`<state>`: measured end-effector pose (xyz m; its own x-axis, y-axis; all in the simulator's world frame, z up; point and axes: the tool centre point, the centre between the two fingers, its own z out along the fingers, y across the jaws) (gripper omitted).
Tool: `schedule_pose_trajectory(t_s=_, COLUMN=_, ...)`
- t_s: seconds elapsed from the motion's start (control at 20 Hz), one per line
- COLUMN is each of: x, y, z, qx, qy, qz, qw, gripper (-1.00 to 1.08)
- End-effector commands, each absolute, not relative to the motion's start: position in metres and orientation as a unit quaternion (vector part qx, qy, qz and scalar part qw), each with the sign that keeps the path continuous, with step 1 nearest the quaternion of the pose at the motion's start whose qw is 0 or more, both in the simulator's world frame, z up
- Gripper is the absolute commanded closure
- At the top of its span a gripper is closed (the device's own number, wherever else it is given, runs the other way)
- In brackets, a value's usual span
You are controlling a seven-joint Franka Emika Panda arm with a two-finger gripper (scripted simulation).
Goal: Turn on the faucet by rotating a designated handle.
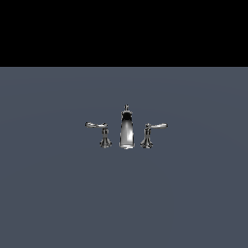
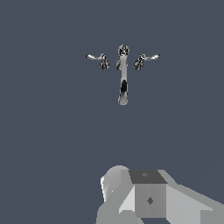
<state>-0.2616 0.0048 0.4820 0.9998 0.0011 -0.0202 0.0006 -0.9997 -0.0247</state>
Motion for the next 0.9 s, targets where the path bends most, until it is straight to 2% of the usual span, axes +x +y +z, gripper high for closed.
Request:
schedule_pose_trajectory(t_s=0.0, x=-0.262, y=0.005, z=0.482, qx=-1.0, qy=0.0, qz=0.01, qw=0.012, gripper=1.08)
schedule_pose_trajectory(t_s=0.85, x=-0.247, y=0.036, z=0.445, qx=-0.997, qy=0.078, qz=0.01, qw=0.012, gripper=1.08)
